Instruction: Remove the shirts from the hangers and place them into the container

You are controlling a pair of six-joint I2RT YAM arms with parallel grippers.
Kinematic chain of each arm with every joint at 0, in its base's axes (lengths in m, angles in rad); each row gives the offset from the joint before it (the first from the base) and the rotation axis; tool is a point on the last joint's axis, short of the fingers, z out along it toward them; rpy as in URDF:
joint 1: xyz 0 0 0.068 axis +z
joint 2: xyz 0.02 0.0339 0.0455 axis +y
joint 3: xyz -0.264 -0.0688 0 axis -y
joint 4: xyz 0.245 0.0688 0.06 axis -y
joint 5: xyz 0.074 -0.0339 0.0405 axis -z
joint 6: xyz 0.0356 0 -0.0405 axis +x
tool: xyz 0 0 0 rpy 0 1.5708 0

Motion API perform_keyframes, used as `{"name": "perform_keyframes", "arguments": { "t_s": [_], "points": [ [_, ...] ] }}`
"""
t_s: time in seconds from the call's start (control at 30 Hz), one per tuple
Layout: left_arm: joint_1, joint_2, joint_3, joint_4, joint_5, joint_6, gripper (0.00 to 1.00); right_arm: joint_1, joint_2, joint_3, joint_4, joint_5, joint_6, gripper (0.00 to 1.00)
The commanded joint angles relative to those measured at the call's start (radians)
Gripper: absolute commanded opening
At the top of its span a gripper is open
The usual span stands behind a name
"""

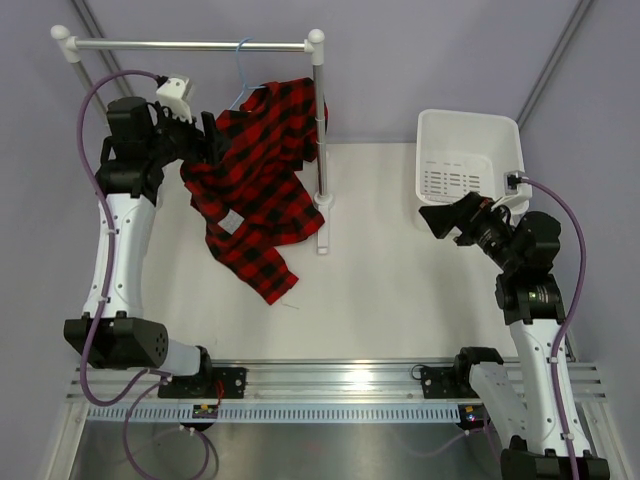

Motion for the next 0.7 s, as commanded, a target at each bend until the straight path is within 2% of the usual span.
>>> {"name": "perform_keyframes", "arguments": {
  "t_s": [0.0,0.07,0.2,0.27,0.4,0.43,0.53,0.57,0.67],
  "points": [
    [0.003,0.000,-0.014,0.063,0.001,-0.001,0.77,0.009,0.002,0.010,0.054,-0.036,0.020,0.99],
    [0.003,0.011,-0.029,0.078,-0.004,0.004,0.74,0.009,0.002,0.010,0.062,-0.036,0.019,0.99],
    [0.003,0.038,-0.038,0.097,0.005,0.007,0.59,0.009,0.004,0.006,0.076,-0.040,0.020,1.00],
    [0.002,0.041,-0.054,0.124,0.004,-0.001,0.45,0.009,0.002,0.004,0.079,-0.045,0.022,0.99],
    [-0.002,0.022,-0.115,0.229,0.047,-0.016,0.26,0.009,-0.004,-0.003,0.088,-0.043,0.023,1.00],
    [-0.002,0.012,-0.126,0.265,0.038,-0.019,0.15,0.009,-0.004,-0.003,0.085,-0.045,0.020,0.99],
    [-0.003,0.000,-0.169,0.347,0.024,-0.019,0.10,0.009,-0.010,-0.003,0.081,-0.043,0.014,0.99],
    [-0.003,0.000,-0.180,0.361,0.024,-0.019,0.02,0.009,-0.010,-0.003,0.079,-0.045,0.012,0.99],
    [-0.009,-0.035,-0.219,0.448,0.028,-0.039,0.00,0.009,-0.004,-0.006,0.079,-0.049,0.009,0.99]
  ]
}}
